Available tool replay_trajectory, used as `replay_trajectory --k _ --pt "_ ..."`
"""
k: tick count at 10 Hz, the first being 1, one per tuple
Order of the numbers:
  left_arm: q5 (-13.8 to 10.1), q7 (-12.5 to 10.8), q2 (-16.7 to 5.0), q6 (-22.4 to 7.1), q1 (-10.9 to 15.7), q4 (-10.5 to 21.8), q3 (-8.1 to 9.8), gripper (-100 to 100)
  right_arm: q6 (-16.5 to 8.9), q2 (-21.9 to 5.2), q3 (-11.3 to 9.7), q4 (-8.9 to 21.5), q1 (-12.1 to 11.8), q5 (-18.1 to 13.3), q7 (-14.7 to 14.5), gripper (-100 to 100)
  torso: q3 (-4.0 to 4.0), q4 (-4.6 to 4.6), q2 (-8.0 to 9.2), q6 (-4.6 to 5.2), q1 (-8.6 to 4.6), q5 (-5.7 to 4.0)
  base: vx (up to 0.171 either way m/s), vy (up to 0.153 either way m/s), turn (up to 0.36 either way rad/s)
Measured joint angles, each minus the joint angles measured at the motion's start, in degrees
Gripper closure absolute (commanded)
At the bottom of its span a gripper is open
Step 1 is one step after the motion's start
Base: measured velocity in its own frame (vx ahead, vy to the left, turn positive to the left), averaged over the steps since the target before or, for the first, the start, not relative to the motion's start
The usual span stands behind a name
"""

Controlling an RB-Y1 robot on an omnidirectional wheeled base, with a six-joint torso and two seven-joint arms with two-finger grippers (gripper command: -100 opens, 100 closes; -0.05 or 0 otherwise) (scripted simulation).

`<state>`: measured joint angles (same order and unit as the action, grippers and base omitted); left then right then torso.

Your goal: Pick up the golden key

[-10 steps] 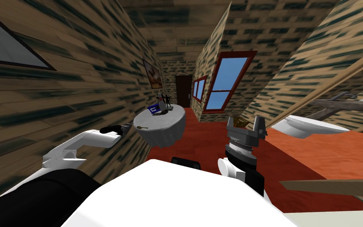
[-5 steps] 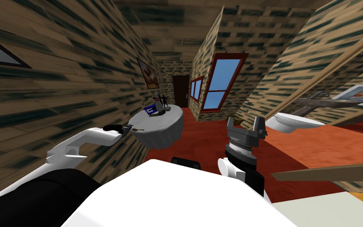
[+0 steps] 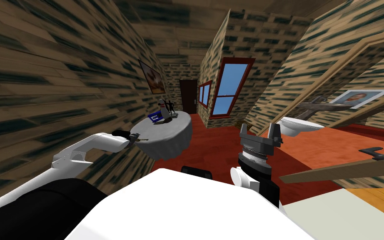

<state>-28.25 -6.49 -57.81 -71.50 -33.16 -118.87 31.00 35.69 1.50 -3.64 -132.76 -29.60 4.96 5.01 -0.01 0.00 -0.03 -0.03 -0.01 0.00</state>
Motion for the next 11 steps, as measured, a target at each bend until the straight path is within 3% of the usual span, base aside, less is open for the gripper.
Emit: replay_trajectory --k 5,6,7,11 --pt "-3.03 -0.09 -3.52 -6.97 0.64 1.11 -0.63 -100 0.0 0.0 0.0 0.0 0.0 0.0 0.0 0 0.01 0.01 0.02 -0.02 -0.01 0.0 0.011 -0.01 -0.066" --pt "-3.06 -0.1 -3.57 -7.18 0.66 1.14 -0.66 0 0.0 0.0 0.0 0.0 0.0 0.0 0.0 0 0.03 0.01 0.05 -0.04 0.01 0.01 0.0 0.0 0.0" --pt "-3.05 -0.1 -3.56 -7.16 0.66 1.13 -0.66 -100 0.0 0.0 0.0 0.0 0.0 0.0 0.0 0 0.04 0.02 0.06 -0.04 0.03 0.01 0.024 -0.018 0.052" --pt "-4.39 5.03 -2.76 -3.15 1.46 6.17 0.02 -100 0.0 0.0 0.0 0.0 -0.01 0.0 0.0 0 -0.08 -0.03 -0.15 -0.05 -0.21 -0.04 0.057 -0.059 0.069"
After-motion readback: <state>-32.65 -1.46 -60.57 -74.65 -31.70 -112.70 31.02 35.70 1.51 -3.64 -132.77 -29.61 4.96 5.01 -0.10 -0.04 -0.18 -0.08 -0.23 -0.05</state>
